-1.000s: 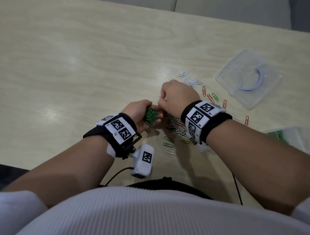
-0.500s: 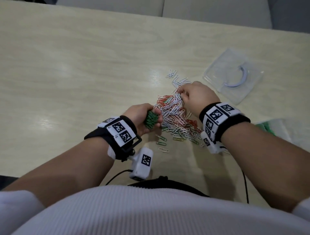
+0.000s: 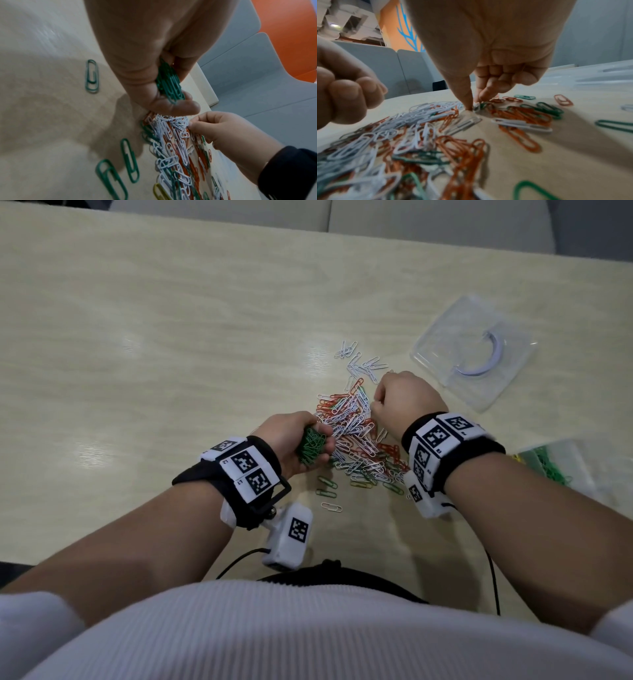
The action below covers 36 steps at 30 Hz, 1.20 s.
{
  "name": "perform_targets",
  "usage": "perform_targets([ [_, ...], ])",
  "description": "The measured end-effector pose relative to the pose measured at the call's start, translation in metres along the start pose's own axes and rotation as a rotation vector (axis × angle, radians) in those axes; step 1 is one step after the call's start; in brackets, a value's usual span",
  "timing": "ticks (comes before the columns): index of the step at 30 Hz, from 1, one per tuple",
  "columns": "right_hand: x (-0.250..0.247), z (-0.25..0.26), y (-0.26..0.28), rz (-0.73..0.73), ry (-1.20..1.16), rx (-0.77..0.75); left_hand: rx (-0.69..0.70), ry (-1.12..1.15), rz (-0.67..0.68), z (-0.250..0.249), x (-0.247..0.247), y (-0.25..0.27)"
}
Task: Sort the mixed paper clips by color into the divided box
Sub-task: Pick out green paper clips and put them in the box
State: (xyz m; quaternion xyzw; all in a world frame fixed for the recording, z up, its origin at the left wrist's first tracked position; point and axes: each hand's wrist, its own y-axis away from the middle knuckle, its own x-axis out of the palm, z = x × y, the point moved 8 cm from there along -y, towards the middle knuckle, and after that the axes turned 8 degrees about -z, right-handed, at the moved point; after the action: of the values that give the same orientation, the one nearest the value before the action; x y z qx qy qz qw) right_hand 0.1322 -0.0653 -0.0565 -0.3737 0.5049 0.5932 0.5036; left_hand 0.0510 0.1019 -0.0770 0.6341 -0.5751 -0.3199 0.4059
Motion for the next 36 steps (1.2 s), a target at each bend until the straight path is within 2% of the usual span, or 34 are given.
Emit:
perform_targets([
  [4,-0.003,0.012,-0.005,-0.038,-0.092,-0.012,-0.003,0.002,-0.01,-0.001,-0.001,-0.001],
  [9,0.002,0.017,-0.006,-0.002,-0.029,-0.023,-0.005,-0.002,-0.016,-0.001,-0.001,-0.001],
  [16,0.001,0.013,0.004,0.088,-0.15,0.007,0.0,0.005,-0.025,-0.003,-0.003,-0.003],
  [24,0.009,0.011,-0.008,-0.007,-0.015,-0.057,0.002,0.009,-0.028,-0.002,-0.003,-0.002],
  [30,0.019,0.012,-0.011,0.139,0.034,0.0,0.01,0.013,-0.03,-0.003,-0.003,-0.001],
  [33,0.005,0.024,0.001,0.104,-0.039,-0.044,0.004,0.028,-0.028,-0.003,-0.002,-0.002],
  [36,-0.012,0.051,0.021,0.069,-0.318,-0.137,0.008,0.073,-0.047,-0.002,-0.003,-0.004],
])
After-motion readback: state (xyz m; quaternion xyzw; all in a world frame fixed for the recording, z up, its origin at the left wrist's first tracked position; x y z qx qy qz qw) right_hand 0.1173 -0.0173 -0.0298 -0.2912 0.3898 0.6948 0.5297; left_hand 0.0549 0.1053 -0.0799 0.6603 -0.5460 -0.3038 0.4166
